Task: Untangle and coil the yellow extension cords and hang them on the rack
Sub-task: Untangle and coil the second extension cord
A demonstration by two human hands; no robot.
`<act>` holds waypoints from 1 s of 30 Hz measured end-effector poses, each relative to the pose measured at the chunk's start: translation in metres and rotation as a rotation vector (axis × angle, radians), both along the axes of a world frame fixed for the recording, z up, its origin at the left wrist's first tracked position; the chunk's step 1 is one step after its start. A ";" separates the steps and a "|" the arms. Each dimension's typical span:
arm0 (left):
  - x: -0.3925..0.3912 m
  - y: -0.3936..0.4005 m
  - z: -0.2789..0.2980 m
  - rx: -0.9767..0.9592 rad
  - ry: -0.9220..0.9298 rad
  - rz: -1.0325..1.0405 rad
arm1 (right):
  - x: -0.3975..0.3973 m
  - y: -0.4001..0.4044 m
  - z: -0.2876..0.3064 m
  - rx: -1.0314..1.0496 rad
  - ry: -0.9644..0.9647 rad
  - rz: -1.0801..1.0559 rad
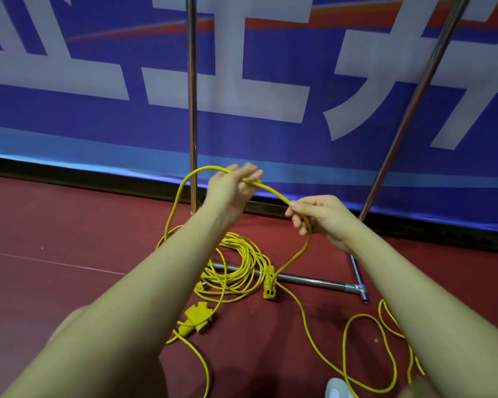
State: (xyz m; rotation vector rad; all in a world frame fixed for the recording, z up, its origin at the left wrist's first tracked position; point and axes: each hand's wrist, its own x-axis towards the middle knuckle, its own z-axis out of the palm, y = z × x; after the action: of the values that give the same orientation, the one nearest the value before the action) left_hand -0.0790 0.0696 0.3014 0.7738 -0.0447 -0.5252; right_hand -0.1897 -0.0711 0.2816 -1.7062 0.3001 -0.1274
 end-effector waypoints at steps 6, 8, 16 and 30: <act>-0.023 -0.013 -0.001 0.016 -0.072 -0.042 | 0.001 0.005 0.009 0.065 -0.008 0.087; -0.015 -0.010 0.002 -0.053 -0.030 0.015 | -0.001 0.000 0.009 0.089 0.019 0.105; 0.008 -0.003 0.001 -0.151 0.066 0.151 | 0.000 -0.006 0.005 0.052 0.044 0.110; 0.013 -0.006 0.001 -0.076 -0.115 0.061 | -0.007 0.001 0.016 -0.058 0.151 0.204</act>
State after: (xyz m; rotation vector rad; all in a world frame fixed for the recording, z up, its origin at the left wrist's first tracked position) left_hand -0.0657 0.0636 0.3024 0.7287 -0.1461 -0.4182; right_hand -0.1963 -0.0701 0.2976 -1.7969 0.2334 0.1450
